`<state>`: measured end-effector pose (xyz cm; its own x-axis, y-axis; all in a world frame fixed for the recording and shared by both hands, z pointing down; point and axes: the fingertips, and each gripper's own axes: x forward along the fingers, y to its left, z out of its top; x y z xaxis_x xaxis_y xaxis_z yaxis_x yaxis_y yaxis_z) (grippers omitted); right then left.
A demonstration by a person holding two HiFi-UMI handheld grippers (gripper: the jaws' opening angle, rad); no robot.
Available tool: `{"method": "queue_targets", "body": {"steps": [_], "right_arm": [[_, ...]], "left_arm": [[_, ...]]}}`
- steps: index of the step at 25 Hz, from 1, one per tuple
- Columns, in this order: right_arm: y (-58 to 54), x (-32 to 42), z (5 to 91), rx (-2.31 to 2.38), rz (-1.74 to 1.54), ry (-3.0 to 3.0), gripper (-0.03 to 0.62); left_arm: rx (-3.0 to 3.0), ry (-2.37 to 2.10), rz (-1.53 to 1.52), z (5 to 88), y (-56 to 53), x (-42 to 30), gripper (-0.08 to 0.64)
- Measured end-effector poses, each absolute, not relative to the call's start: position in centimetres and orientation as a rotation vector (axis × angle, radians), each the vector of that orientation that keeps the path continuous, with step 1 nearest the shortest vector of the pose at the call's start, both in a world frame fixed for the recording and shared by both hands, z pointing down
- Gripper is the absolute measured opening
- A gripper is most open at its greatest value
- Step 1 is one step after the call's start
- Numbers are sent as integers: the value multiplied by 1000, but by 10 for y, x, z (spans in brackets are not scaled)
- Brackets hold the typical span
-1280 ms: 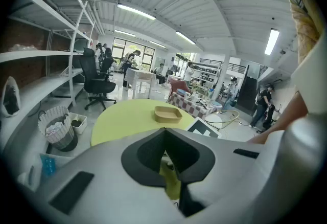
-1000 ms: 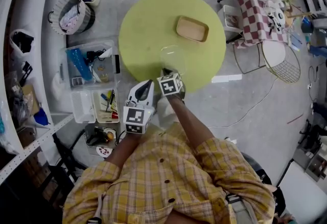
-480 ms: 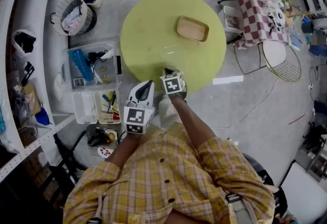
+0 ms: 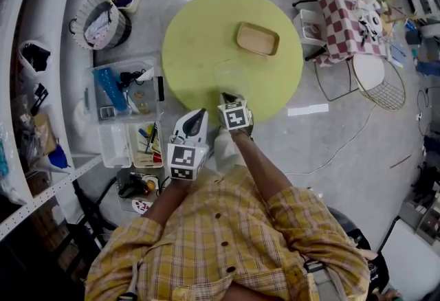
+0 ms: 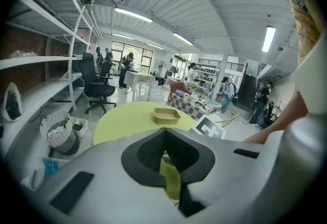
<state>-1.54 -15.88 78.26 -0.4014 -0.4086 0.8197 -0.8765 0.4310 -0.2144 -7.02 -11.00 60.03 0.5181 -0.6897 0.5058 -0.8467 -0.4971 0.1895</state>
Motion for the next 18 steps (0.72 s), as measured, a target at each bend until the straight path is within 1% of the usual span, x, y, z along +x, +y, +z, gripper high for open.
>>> {"method": "queue_targets", "body": {"steps": [18], "right_arm": [[-158,5,705,1214,790,-2135,6]], "left_arm": [[2427,-1258,486,578,-108,-54,5]]}}
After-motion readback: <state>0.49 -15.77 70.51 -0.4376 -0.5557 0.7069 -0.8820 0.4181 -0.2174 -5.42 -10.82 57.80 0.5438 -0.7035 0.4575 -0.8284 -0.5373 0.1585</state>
